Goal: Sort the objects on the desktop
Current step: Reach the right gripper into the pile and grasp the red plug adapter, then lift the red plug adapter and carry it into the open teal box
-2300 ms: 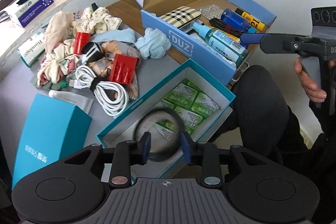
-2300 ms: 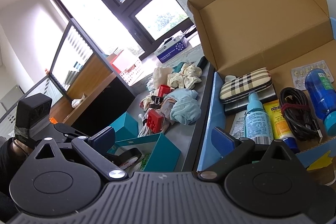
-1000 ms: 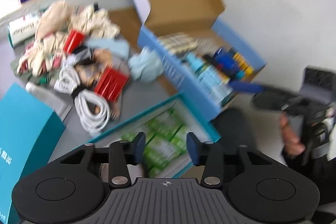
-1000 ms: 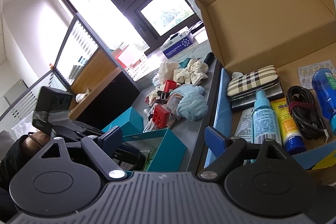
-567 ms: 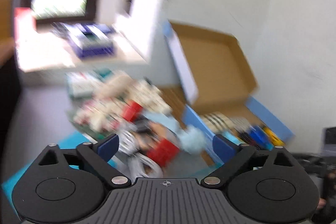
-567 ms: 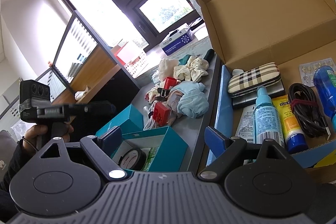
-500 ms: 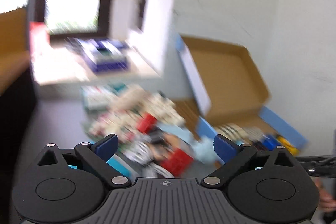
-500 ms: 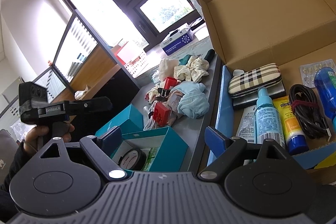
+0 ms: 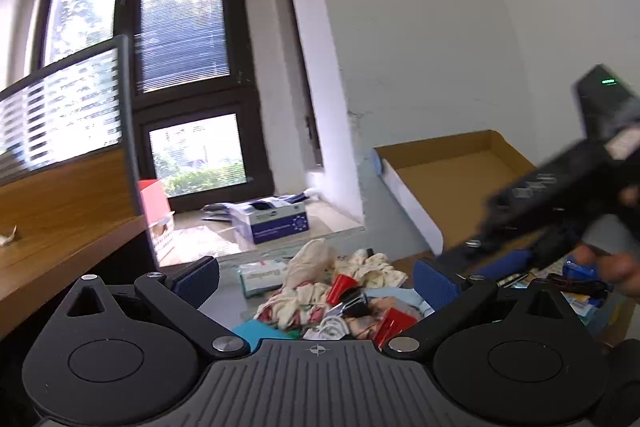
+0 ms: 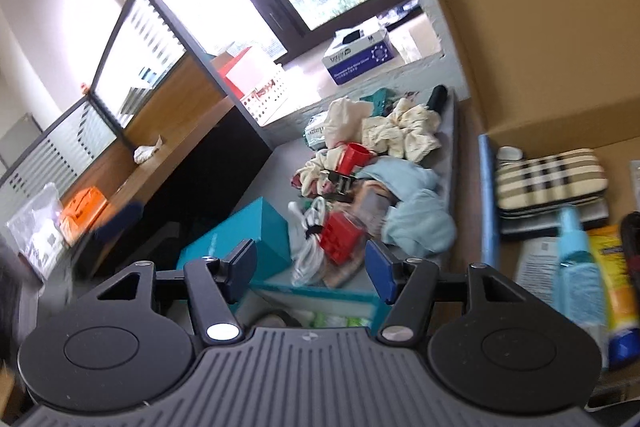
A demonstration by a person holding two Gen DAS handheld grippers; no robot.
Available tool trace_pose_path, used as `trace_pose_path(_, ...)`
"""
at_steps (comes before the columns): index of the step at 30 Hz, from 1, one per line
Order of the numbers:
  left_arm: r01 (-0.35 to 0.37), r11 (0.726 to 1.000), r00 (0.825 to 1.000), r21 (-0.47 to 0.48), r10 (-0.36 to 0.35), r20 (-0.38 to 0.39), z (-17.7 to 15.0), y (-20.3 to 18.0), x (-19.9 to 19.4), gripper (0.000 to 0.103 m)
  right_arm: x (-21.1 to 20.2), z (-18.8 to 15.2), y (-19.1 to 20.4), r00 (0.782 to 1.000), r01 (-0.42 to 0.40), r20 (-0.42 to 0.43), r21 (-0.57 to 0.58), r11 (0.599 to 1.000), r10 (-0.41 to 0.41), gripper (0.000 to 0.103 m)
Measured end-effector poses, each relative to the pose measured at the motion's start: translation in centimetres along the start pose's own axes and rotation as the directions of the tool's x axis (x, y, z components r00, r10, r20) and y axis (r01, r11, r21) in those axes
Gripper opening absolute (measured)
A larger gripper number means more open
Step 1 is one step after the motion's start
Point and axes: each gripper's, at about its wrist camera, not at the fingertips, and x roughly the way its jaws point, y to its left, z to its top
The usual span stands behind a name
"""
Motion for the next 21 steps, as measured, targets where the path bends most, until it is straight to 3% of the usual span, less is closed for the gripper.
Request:
trace_pose_path(5,0.052,0.995,0.999,-0.08,-0.053,-0.007,-0.9,2.0,-1.3,0.103,4.2,0.7,0.1,0.997,0.063,-0.055,0.176,0.982,-0.054,0.058)
trace_pose_path(11,0.083,0.986,0.996,-0.144,-0.084,0.0,-2.3,4.5,-2.0,0.103,7.8,-0.5,0.2,0.984,0.176,-0.066,0.287,0.942,-0.164,0.058)
trace_pose_path(15,0.091,0.983,0.996,-0.161,-0.09,0.012,-3.2,5.5,-2.2,0.103,8.8,-0.9,0.6,0.966,0.255,-0.036,0.316,0.914,-0.257,0.056)
trace_pose_path(19,0.097,0.979,0.995,-0.181,-0.099,-0.002,-4.2,6.4,-2.3,0.103,9.8,-1.3,1.2,0.95,0.308,-0.036,0.29,0.906,-0.312,0.039)
trace_pose_path(21,0.103,0.976,0.994,-0.192,-0.107,-0.011,-4.6,6.8,-2.3,0.103,9.8,-1.4,1.5,0.945,0.32,-0.02,0.275,0.907,-0.327,0.038)
